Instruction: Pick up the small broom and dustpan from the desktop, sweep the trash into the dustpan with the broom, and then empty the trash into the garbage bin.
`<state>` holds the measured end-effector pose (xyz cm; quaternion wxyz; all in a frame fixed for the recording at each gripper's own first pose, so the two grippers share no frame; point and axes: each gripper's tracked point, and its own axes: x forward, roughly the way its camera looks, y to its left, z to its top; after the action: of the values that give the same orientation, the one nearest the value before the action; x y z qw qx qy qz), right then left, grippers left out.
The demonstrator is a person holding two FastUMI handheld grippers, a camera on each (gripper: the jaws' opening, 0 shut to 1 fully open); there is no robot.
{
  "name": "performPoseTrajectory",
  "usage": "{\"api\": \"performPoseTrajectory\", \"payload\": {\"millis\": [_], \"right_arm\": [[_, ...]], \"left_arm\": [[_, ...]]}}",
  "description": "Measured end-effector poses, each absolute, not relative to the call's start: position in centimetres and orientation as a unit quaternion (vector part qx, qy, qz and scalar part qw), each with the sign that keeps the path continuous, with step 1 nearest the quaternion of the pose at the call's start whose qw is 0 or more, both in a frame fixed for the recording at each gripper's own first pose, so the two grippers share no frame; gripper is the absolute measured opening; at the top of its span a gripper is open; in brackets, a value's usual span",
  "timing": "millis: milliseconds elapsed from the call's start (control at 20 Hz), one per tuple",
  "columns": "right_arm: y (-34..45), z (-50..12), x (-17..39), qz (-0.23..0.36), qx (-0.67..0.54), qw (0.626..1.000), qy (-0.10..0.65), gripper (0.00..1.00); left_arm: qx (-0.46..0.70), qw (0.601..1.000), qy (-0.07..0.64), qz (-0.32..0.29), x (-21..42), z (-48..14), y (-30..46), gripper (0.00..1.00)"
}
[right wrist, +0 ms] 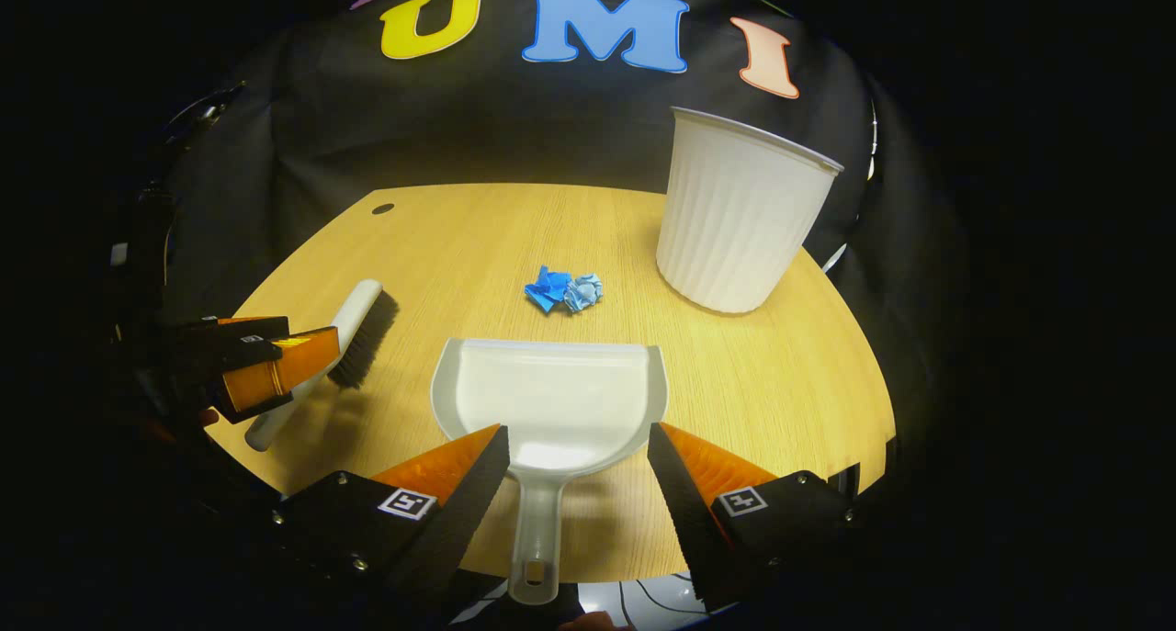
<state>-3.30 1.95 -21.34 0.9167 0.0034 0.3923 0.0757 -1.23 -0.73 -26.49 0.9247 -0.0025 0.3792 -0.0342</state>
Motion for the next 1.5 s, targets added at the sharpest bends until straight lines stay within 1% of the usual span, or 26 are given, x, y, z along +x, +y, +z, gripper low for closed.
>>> {"api": "performPoseTrajectory", "payload": {"millis": [50, 250, 300, 350, 450, 500, 600, 700, 750, 800, 850, 950, 1000, 1050, 1100, 1150, 1200, 1250, 1300, 1350, 1400, 1450, 1500], "right_arm": [[1.9, -21.7, -3.6, 0.077, 0.004, 0.912, 0.403, 0.95], [1.2, -23.2, -4.8, 0.075, -0.004, 0.895, 0.441, 0.95], [1.3, -23.4, -5.0, 0.079, -0.003, 0.889, 0.451, 0.95], [1.2, -23.4, -5.2, 0.084, 0.0, 0.885, 0.459, 0.96], [1.6, -24.0, -5.8, 0.095, 0.001, 0.875, 0.474, 0.95], [2.0, -24.3, -5.9, 0.101, 0.001, 0.871, 0.481, 0.95], [2.9, -25.4, -6.1, 0.113, 0.0, 0.861, 0.496, 0.95], [3.3, -26.3, -6.1, 0.116, 0.003, 0.853, 0.508, 0.95], [3.5, -26.9, -5.9, 0.115, 0.006, 0.85, 0.514, 0.96], [3.5, -27.2, -5.8, 0.115, 0.009, 0.847, 0.519, 0.95], [3.6, -27.5, -5.6, 0.115, 0.01, 0.845, 0.522, 0.95], [3.6, -28.0, -5.2, 0.114, 0.004, 0.843, 0.525, 0.95], [3.4, -28.2, -4.8, 0.112, -0.002, 0.843, 0.526, 0.94], [3.4, -28.4, -4.7, 0.111, -0.006, 0.842, 0.527, 0.88], [3.4, -28.6, -4.5, 0.111, -0.007, 0.842, 0.528, 0.88], [3.4, -28.8, -4.4, 0.111, -0.009, 0.842, 0.528, 0.83], [3.4, -28.9, -4.3, 0.113, -0.013, 0.841, 0.529, 0.77], [3.3, -29.0, -4.2, 0.116, -0.019, 0.84, 0.53, 0.75], [2.9, -28.8, -4.3, 0.112, -0.026, 0.84, 0.53, 0.75], [3.1, -29.2, -4.1, 0.112, -0.025, 0.839, 0.531, 0.65], [3.0, -29.3, -4.0, 0.113, -0.024, 0.838, 0.533, 0.61], [3.1, -29.4, -4.0, 0.115, -0.021, 0.837, 0.534, 0.61], [3.0, -29.5, -3.9, 0.112, -0.018, 0.838, 0.534, 0.61]], "left_arm": [[-0.004, 0.919, 0.393, -0.037, -1.4, -27.2, -0.9, 0.95], [0.009, 0.901, 0.431, -0.039, -2.4, -29.3, -0.5, 0.95], [0.011, 0.898, 0.438, -0.04, -2.5, -29.6, -0.5, 0.99], [0.015, 0.896, 0.442, -0.04, -2.6, -30.0, -0.5, 0.95], [0.022, 0.892, 0.45, -0.039, -2.6, -30.6, -0.4, 0.99], [0.023, 0.889, 0.455, -0.038, -2.6, -30.8, -0.3, 0.91], [0.022, 0.883, 0.468, -0.037, -2.7, -31.3, -0.1, 1.0], [0.022, 0.879, 0.475, -0.037, -2.5, -31.9, -0.1, 0.96], [0.023, 0.877, 0.479, -0.038, -2.4, -32.2, 0.0, 0.92], [0.022, 0.875, 0.482, -0.041, -2.3, -32.4, -0.1, 1.0], [0.022, 0.873, 0.485, -0.042, -2.2, -32.6, -0.1, 0.96], [0.023, 0.873, 0.486, -0.043, -1.8, -32.9, -0.2, 0.95], [0.023, 0.871, 0.488, -0.045, -1.8, -33.1, -0.3, 0.94], [0.024, 0.871, 0.489, -0.045, -1.7, -33.2, -0.2, 0.94], [0.025, 0.87, 0.49, -0.046, -1.5, -33.4, -0.2, 0.93], [0.027, 0.869, 0.491, -0.046, -1.4, -33.6, -0.2, 0.88], [0.028, 0.868, 0.493, -0.047, -1.4, -33.8, -0.1, 0.86], [0.028, 0.867, 0.495, -0.048, -1.3, -34.0, -0.2, 0.85], [0.029, 0.865, 0.498, -0.047, -1.2, -34.2, -0.1, 0.83], [0.03, 0.864, 0.5, -0.049, -1.2, -34.3, -0.1, 0.8], [0.033, 0.863, 0.501, -0.048, -1.1, -34.4, 0.0, 0.76], [0.034, 0.863, 0.502, -0.049, -0.9, -34.5, 0.0, 0.71], [0.037, 0.862, 0.503, -0.049, -0.8, -34.4, 0.1, 0.72]]}}
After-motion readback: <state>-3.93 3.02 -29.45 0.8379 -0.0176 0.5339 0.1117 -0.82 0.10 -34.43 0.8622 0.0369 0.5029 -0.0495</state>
